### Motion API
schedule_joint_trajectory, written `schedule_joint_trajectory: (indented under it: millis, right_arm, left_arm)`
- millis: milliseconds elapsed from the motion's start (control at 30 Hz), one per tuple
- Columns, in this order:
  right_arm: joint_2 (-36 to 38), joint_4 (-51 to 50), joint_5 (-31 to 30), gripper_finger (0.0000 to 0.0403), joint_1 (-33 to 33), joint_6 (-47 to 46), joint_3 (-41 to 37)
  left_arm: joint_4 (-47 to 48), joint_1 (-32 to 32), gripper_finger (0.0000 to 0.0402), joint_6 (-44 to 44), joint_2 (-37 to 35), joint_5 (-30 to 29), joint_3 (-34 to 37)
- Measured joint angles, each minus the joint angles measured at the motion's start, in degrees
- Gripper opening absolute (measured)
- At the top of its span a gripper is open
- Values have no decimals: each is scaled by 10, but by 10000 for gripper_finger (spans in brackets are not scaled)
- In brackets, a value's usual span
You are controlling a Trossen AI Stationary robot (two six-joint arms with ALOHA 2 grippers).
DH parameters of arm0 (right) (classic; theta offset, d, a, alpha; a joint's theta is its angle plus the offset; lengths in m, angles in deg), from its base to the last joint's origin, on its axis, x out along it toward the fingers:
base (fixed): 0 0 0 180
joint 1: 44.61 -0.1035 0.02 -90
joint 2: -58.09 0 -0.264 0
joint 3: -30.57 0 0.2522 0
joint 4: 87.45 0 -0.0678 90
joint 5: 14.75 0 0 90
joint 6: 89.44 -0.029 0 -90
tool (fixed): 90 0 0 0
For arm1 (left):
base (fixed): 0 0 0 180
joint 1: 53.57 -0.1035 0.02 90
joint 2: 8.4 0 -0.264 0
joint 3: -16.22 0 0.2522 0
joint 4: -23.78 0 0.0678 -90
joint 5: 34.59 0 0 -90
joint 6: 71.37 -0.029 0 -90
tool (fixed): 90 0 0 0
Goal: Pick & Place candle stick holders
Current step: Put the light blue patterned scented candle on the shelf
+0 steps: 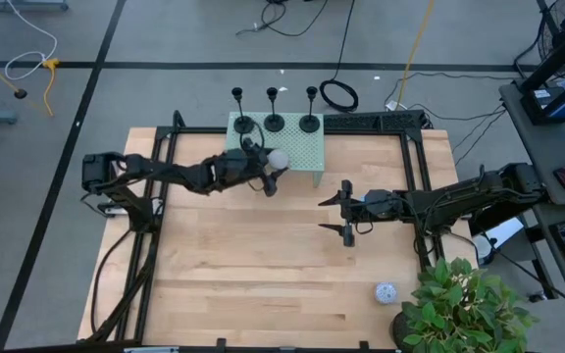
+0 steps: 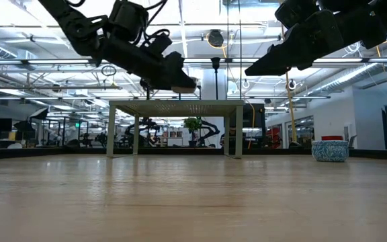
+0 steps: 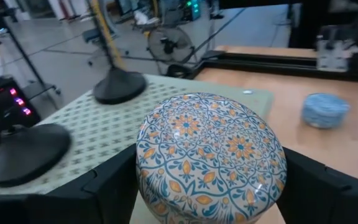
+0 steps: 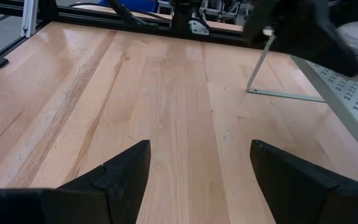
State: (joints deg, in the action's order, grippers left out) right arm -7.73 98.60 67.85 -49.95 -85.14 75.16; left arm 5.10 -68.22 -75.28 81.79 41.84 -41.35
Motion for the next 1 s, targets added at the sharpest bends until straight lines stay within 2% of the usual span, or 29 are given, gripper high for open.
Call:
schedule_joint_trajectory:
  millis: [100,300,567,833,1000]
  right_arm:
    - [0,0,0,267,0,0,0]
    - [0,0,0,267,0,0,0]
    - [0,0,0,267,0,0,0]
    - [0,0,0,267,0,0,0]
    - [0,0,0,267,0,0,0]
  left_arm:
    - [21,-19,304,8,0,0,-10]
    - [59,-42,333,35,0,-1,-11]
    - [85,-45,299,50,0,-4,-11]
    - [90,-47,340,44,0,-26,-11]
    - [88,-47,320,44,0,-27,-11]
